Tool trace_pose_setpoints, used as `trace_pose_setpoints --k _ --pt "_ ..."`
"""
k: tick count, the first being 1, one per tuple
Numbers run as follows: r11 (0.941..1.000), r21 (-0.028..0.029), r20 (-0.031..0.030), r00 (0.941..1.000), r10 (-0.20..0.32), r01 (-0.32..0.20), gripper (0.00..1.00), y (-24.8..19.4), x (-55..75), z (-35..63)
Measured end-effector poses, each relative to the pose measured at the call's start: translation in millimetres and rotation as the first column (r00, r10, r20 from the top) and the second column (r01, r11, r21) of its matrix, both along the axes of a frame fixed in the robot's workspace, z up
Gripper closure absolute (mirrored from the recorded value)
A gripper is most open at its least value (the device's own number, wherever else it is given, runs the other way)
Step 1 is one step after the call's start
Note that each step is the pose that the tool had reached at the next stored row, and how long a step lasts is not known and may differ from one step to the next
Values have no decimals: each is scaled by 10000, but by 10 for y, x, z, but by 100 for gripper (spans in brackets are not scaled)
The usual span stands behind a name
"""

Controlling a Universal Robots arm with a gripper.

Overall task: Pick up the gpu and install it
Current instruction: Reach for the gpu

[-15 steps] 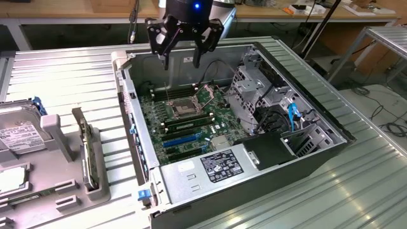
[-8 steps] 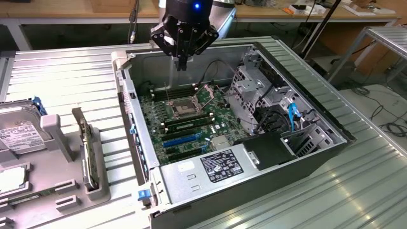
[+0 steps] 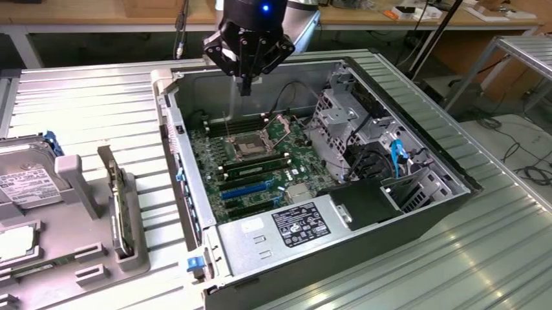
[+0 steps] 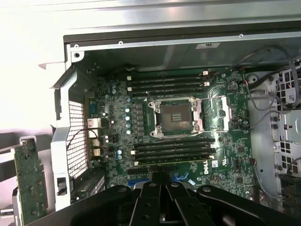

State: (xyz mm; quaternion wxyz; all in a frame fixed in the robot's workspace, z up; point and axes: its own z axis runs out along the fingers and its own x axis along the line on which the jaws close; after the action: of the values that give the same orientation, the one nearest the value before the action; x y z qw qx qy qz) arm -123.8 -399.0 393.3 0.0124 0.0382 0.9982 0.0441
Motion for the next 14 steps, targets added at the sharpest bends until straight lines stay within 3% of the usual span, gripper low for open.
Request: trace_pose_setpoints --k 3,14 --pt "10000 0 7 10000 0 0 89 0 -80 0" --pt "10000 -1 7 10000 1 -1 89 -7 -123 0"
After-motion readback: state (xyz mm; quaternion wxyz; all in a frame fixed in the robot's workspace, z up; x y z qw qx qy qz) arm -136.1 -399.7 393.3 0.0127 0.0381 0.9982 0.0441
